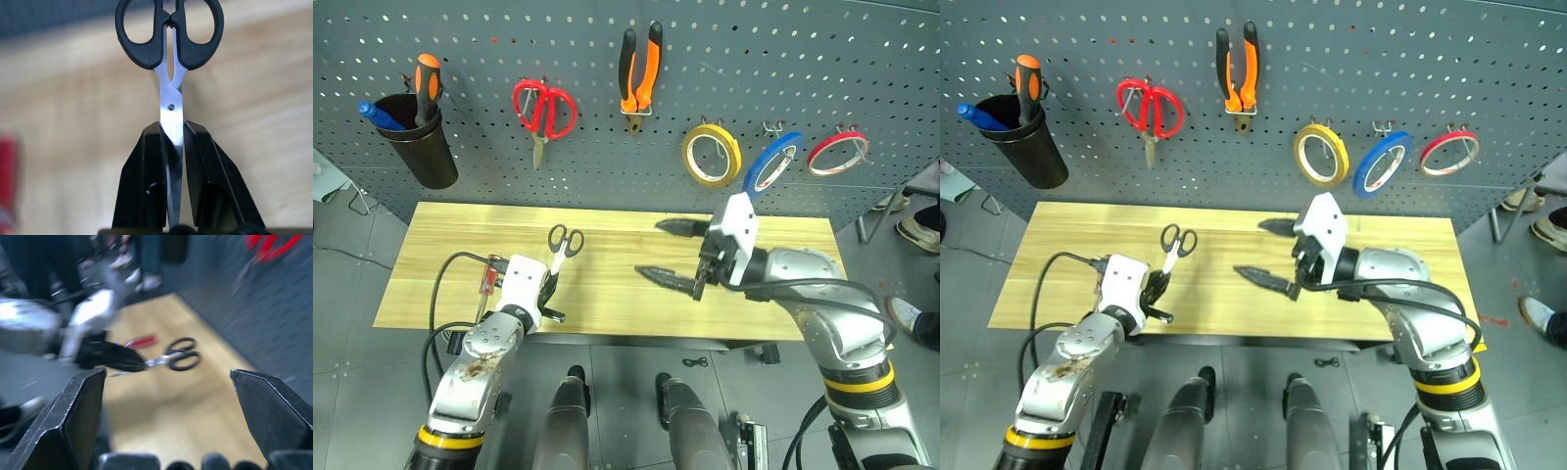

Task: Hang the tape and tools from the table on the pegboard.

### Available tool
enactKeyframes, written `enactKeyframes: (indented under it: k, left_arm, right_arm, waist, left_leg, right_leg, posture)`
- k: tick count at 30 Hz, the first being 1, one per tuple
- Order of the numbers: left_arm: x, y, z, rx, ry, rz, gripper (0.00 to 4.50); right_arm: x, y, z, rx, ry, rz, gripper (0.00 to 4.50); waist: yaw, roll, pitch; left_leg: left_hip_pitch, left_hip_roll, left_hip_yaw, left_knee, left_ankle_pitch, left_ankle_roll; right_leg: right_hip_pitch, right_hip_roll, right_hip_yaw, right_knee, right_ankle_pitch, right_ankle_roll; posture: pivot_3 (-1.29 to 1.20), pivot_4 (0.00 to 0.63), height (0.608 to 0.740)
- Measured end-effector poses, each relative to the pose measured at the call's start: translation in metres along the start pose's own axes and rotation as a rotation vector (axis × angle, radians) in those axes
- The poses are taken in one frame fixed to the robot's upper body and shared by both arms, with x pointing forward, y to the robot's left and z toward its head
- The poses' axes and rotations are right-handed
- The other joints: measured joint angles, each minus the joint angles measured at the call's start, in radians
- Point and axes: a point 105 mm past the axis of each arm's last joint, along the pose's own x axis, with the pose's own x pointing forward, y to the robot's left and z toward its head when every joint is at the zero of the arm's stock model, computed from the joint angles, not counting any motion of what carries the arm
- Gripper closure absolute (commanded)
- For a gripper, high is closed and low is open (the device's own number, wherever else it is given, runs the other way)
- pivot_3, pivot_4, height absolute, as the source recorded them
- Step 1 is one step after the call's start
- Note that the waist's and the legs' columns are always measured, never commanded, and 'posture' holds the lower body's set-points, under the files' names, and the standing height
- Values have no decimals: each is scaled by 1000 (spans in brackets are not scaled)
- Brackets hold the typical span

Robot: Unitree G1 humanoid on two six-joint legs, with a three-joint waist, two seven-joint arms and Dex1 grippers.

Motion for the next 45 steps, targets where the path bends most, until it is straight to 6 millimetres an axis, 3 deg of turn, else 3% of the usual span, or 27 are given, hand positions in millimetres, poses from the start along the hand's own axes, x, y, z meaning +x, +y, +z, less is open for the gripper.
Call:
enactKeyframes:
  k: [2, 5, 8, 12, 14, 24, 38, 45]
  left_arm:
    - [-12, -8, 24, 67, -131, -7, 4414]
    - [-20, -9, 43, 99, -234, 28, 4414]
    - [-16, 3, 62, 124, -310, 118, 4414]
    - [-10, 17, 105, 147, -460, 209, 4414]
    - [-5, 19, 114, 138, -486, 225, 4414]
    - [19, 34, 105, 115, -424, 278, 4414]
    - [50, 34, 90, 43, -306, 216, 4414]
    - [63, 38, 93, 43, -292, 196, 1137]
  right_arm:
    - [-2, -7, 20, -58, -66, -13, 0]
    - [-1, -11, 43, -123, -132, -10, 0]
    - [3, -13, 57, -150, -175, -2, 0]
    - [9, -16, 72, -162, -229, 13, 0]
    - [13, -21, 77, -162, -252, 9, 0]
    - [18, -34, 78, -158, -266, -18, 0]
    - [17, -38, 77, -161, -250, -47, 0]
    - [18, -38, 76, -161, -246, -49, 0]
  waist:
    - [2, 0, -3]
    - [6, -1, -11]
    - [10, -1, -13]
    - [14, -3, -16]
    - [13, -4, -19]
    - [13, -5, -28]
    - [11, -5, -33]
    - [10, -5, -33]
  left_leg:
    - [-1, 0, 0, -1, 0, 0]
    - [-1, 0, 0, -1, 0, 0]
    - [-1, 0, 0, 0, 0, 0]
    - [-2, -1, 0, 2, 2, 0]
    - [-2, -1, 0, 2, 2, 1]
    - [-2, -1, 0, 1, 2, 1]
    - [-2, -1, -1, 2, 3, 1]
    - [-2, -1, -1, 2, 3, 1]
  right_leg:
    - [0, 0, 0, -2, 1, 0]
    - [0, 0, -1, -3, 1, 0]
    - [0, 0, -1, -2, 2, 1]
    - [2, -1, -1, -3, 5, 2]
    - [2, -1, -2, -4, 6, 1]
    - [2, 0, -2, -3, 9, -4]
    - [2, 0, -2, 0, 9, -5]
    - [2, 0, -2, 1, 10, -5]
  posture:
    - [96, 263, 740]
    - [97, 260, 740]
    - [111, 241, 740]
    - [111, 228, 740]
    - [111, 228, 740]
    - [91, 228, 740]
    - [77, 237, 740]
    - [82, 254, 740]
